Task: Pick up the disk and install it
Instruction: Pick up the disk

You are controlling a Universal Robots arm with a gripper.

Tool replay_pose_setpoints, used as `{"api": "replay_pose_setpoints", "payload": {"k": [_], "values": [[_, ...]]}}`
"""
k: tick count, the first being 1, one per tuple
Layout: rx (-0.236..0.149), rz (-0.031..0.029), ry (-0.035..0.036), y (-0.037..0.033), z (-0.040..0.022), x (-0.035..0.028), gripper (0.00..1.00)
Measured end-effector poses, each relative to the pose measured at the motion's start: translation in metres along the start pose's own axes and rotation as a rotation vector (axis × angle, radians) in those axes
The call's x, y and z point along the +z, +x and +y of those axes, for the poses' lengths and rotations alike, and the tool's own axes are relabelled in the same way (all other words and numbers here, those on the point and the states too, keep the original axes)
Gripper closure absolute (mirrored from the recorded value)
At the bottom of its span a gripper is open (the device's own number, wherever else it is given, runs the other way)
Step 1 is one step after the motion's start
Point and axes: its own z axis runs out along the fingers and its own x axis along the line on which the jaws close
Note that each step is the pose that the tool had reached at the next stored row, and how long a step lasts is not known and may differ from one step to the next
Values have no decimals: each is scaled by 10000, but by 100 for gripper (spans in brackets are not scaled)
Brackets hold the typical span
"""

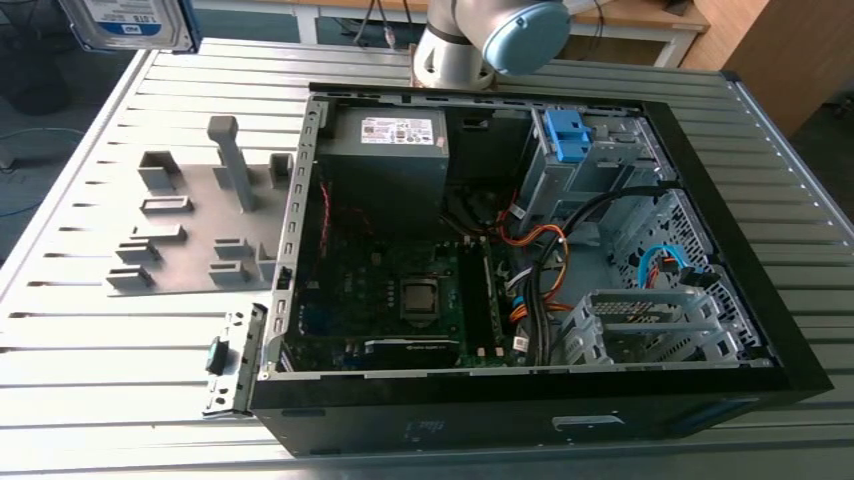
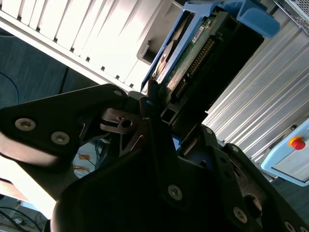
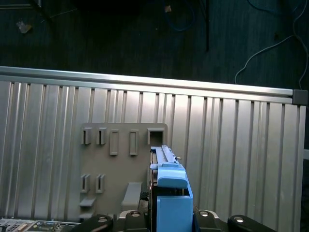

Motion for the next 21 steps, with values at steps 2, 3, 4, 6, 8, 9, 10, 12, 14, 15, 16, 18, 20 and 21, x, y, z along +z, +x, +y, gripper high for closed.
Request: {"api": "replay_pose_setpoints", "payload": {"k": [2,3,4,6,8,9,10,12,14,15,16,18,20,21], "values": [[0,0,0,1,-24,0,63],[0,0,0,2,-37,-1,63],[0,0,1,3,-50,-1,63],[0,0,0,4,-75,-1,63],[0,0,1,6,-99,-1,63],[0,0,1,7,-113,-2,63],[0,-1,1,7,-126,-2,63],[0,0,1,9,-150,-3,63],[0,0,0,10,-174,-4,63],[0,0,0,11,-186,-4,63],[0,0,0,11,-199,-4,63],[0,0,0,13,-224,-5,63],[0,0,0,15,-250,-5,63],[0,0,1,16,-263,-5,63]]}}
